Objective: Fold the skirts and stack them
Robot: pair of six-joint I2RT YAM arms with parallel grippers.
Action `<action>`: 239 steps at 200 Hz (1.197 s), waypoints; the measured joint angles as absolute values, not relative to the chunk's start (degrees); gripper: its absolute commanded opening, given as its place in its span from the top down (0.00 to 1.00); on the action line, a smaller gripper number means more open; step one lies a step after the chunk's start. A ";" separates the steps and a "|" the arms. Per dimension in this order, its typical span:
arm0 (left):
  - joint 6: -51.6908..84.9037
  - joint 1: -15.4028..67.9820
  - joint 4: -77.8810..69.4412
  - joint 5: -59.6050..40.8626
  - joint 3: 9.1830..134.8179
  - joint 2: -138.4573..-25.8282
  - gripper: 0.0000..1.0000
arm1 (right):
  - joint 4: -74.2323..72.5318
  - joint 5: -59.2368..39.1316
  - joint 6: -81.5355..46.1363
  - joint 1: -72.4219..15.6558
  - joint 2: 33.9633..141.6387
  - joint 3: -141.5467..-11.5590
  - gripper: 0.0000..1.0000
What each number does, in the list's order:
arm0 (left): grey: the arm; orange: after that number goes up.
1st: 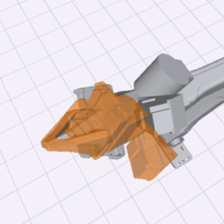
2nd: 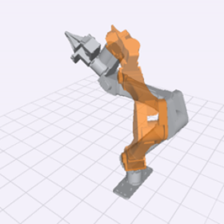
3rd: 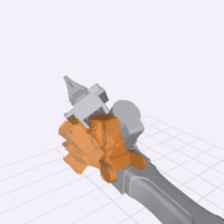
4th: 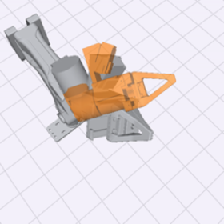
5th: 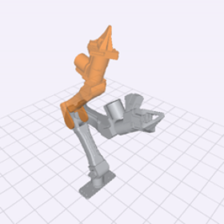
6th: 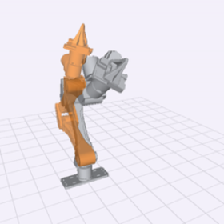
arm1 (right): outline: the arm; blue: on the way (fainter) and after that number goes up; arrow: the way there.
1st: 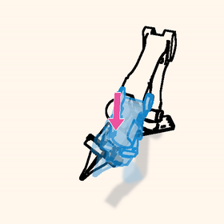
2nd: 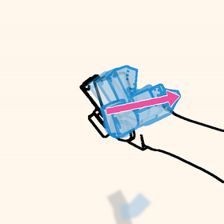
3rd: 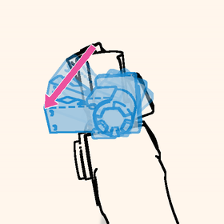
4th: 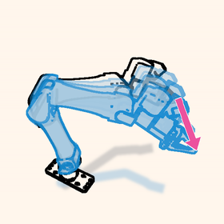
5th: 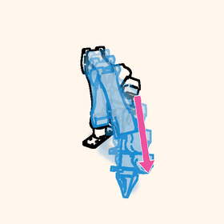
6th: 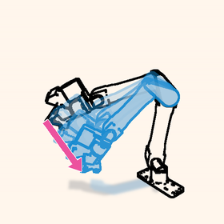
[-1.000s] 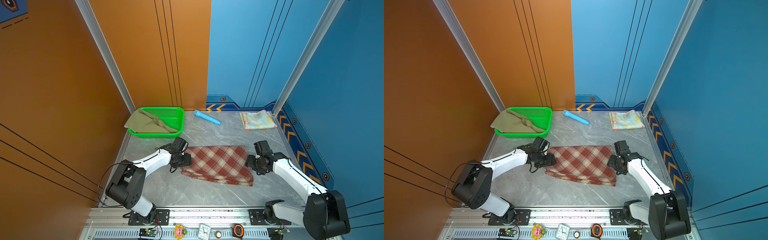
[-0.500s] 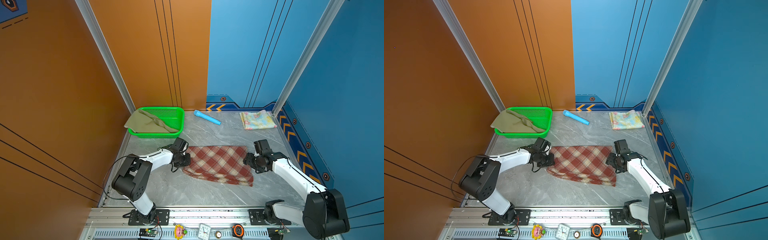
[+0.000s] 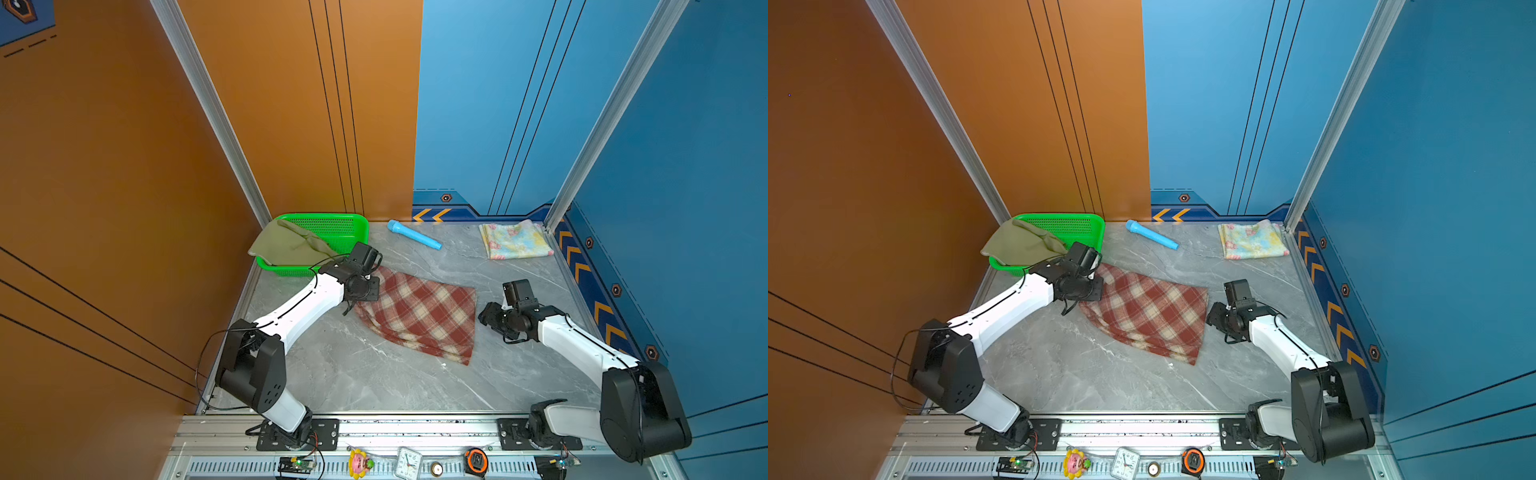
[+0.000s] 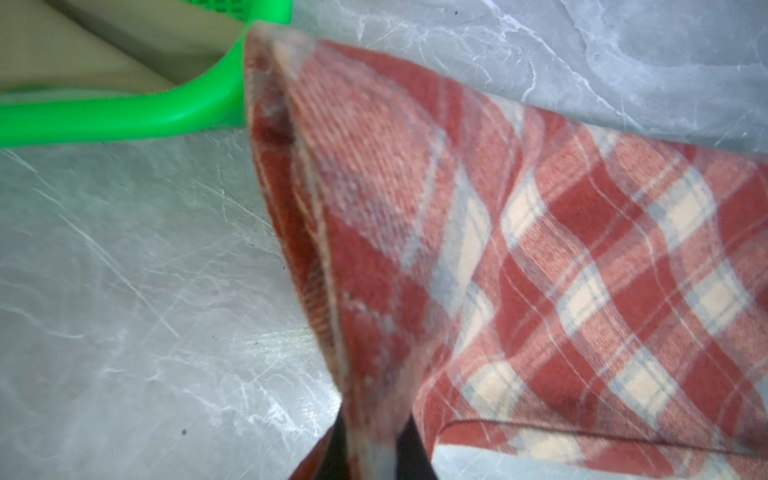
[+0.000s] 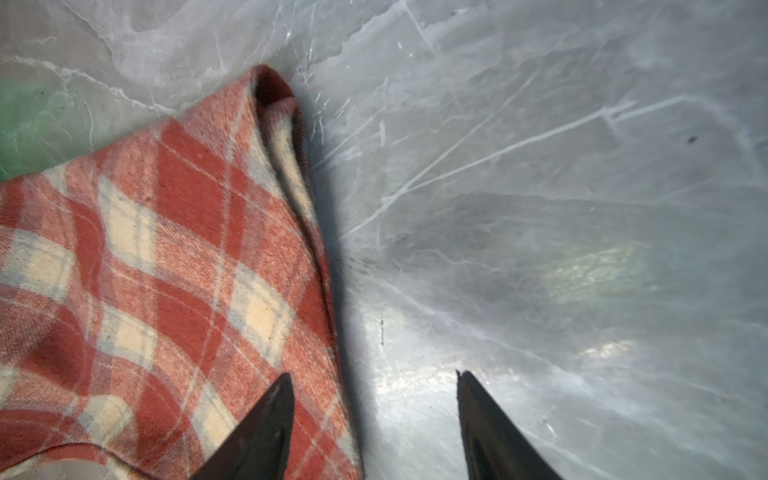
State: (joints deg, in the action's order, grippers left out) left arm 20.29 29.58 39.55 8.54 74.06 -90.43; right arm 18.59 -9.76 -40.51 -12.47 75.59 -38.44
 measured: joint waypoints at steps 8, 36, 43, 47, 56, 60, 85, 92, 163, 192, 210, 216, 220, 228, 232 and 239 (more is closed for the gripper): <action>19.64 31.46 41.01 10.63 75.64 -90.48 1.00 | 16.73 -10.00 -41.47 -13.28 76.66 -38.06 0.44; 17.67 38.37 44.95 17.43 80.90 -91.96 1.00 | 9.67 -10.72 -45.12 -16.01 80.90 -36.40 0.53; 17.26 39.94 45.67 18.90 82.08 -92.66 1.00 | 8.21 -10.79 -45.80 -16.73 81.87 -36.16 0.55; 16.93 40.91 46.06 19.77 82.74 -93.19 1.00 | 7.27 -10.81 -46.28 -17.21 82.48 -35.99 0.57; 16.34 42.81 46.98 21.58 84.23 -94.41 1.00 | 5.17 -10.90 -47.53 -18.20 83.37 -35.57 0.62; 16.16 43.53 47.35 22.28 84.88 -95.00 1.00 | 4.16 -10.94 -48.03 -18.61 83.64 -35.40 0.64; 14.92 48.21 49.65 26.09 89.12 -99.81 1.00 | -1.93 -10.92 -51.62 -20.43 85.01 -33.82 0.73; 14.68 49.50 50.04 26.92 90.26 -101.36 1.00 | -3.33 -10.81 -52.40 -20.78 85.27 -33.47 0.75; 14.15 57.30 53.84 28.18 103.24 -115.22 1.00 | -16.43 -8.27 -59.57 -26.50 90.52 -32.38 0.82; 14.39 58.30 53.91 26.46 106.06 -118.56 1.00 | -21.21 -7.75 -61.78 -27.70 92.16 -32.08 0.67; 14.81 58.37 54.15 25.21 106.32 -119.33 1.00 | -24.47 -7.94 -62.65 -27.42 91.70 -30.59 0.52; 14.96 58.37 54.24 24.75 106.41 -119.50 1.00 | -25.23 -7.99 -62.94 -27.18 91.18 -29.91 0.48; 15.03 58.37 54.28 24.34 106.50 -119.61 1.00 | -25.71 -8.08 -63.05 -26.92 90.67 -29.32 0.47; 15.33 58.39 54.30 23.70 106.69 -119.83 1.00 | -26.24 -8.25 -63.07 -26.17 89.56 -28.21 0.45; 15.49 58.39 54.30 23.42 106.76 -119.90 1.00 | -26.48 -8.43 -62.87 -25.74 89.06 -27.66 0.44; 15.70 58.43 54.39 22.83 107.11 -120.14 1.00 | -26.50 -8.45 -62.89 -24.93 88.01 -26.72 0.43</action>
State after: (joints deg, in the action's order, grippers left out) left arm 15.70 58.43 54.39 22.83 107.11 -120.14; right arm -26.50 -8.45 -62.89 -24.93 88.01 -26.72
